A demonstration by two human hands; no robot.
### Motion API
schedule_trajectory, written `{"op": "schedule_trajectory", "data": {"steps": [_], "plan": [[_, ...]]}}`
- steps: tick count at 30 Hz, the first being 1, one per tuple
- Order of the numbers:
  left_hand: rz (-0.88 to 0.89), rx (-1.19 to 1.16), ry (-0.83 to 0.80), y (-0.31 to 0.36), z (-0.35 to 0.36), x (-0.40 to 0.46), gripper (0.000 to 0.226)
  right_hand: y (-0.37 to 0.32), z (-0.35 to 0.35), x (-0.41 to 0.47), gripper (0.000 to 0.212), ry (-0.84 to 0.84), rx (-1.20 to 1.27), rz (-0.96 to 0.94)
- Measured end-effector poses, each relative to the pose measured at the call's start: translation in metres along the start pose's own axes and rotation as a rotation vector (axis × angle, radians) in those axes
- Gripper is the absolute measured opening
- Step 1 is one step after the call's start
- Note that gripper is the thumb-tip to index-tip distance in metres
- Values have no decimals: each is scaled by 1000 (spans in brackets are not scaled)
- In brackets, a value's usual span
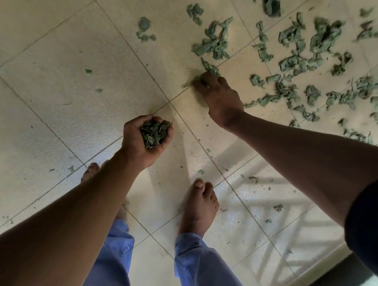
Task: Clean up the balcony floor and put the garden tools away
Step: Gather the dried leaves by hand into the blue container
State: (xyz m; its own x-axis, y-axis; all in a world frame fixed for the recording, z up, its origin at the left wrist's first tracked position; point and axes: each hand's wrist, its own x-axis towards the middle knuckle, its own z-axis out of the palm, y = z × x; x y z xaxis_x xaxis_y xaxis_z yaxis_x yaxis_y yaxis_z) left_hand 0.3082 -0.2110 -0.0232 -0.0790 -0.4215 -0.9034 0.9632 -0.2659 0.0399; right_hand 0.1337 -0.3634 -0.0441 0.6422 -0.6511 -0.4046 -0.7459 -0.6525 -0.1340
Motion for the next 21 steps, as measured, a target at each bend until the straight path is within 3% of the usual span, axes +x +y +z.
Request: {"op": "schedule_trajectory", "data": {"steps": [5, 9, 13, 16, 18, 21], "plan": [[-9, 58, 13, -13, 2, -5, 27, 2, 21, -18, 44, 77, 87, 17], [-18, 75, 15, -28, 9, -6, 27, -14, 24, -52, 29, 199, 445, 253], [-32, 87, 12, -44, 15, -5, 26, -50, -4, -97, 15, 341, 771, 323], [3, 180, 14, -55, 17, -6, 27, -81, -28, -128, 14, 241, 1050, 332], [22, 195, -20, -63, 19, -8, 32, -99, -36, -141, 19, 246, 1076, 298], [22, 195, -48, -72, 23, -12, 37, -110, -31, -147, 18, 289, 919, 294]]}}
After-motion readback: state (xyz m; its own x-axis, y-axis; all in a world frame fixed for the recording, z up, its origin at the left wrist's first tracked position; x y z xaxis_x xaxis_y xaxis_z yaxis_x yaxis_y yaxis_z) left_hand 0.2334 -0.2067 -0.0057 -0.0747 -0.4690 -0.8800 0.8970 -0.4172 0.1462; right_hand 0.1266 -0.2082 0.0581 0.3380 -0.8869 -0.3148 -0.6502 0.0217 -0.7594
